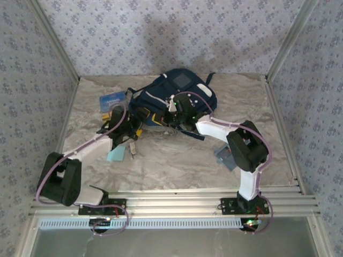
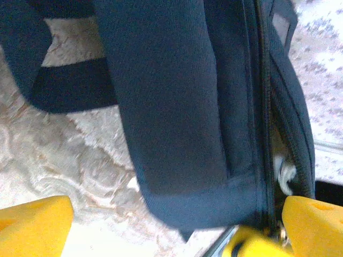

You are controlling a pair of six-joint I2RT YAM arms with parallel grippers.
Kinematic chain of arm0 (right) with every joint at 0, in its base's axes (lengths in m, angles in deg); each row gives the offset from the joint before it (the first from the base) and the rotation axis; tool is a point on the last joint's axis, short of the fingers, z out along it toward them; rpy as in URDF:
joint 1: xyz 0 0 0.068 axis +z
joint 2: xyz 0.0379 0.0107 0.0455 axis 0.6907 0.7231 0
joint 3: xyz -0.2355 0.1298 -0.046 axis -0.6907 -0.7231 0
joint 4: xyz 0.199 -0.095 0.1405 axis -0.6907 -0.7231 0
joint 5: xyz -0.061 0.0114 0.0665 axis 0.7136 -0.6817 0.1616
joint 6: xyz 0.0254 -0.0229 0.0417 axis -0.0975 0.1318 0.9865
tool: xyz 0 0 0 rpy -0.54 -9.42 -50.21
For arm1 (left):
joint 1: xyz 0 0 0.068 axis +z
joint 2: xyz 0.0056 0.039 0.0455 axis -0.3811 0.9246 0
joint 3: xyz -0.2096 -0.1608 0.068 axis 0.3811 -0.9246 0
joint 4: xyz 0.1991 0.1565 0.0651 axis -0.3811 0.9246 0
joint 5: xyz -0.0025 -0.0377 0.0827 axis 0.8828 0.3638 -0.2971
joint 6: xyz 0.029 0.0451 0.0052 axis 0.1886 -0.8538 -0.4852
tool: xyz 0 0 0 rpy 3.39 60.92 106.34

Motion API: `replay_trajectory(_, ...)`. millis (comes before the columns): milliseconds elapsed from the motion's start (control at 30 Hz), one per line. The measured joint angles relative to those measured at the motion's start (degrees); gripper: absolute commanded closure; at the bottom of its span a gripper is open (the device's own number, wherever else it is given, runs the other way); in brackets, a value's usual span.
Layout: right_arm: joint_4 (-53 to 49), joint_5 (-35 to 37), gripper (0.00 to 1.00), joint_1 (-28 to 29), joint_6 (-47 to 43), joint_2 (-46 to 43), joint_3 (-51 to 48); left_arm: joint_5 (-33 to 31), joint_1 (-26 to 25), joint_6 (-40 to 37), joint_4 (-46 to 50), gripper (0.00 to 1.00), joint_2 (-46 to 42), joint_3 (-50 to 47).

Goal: Pack books, pencil case, and school supplies into a backpack

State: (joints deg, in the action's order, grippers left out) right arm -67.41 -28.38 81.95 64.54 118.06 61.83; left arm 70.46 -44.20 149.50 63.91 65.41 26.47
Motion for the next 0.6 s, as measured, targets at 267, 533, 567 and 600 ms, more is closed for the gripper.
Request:
replay_trajectory(267,2.7,-1.2,1.00,0.7,3.4,0.0,-0.1,-2.6,-1.2,5.6,-13.9,0.52,8.9,0.0)
replay_trajectory(533,-0.4,-3.3,1.00,0.2,0.3,-0.6,-2.1,-2.4,-1.0,5.5,-17.9,1.00,11.0,0.9)
replay_trajectory(567,-0.9,-3.6,1.00,-0.1,-0.5,-0.9,-2.6,-2.2,-0.8,5.1,-17.6,1.00,11.0,1.0)
replay_trajectory(600,-1.9,-4.2,1.00,-0.5,-1.7,-1.7,-3.6,-1.8,-0.7,4.8,-17.1,1.00,11.0,1.0)
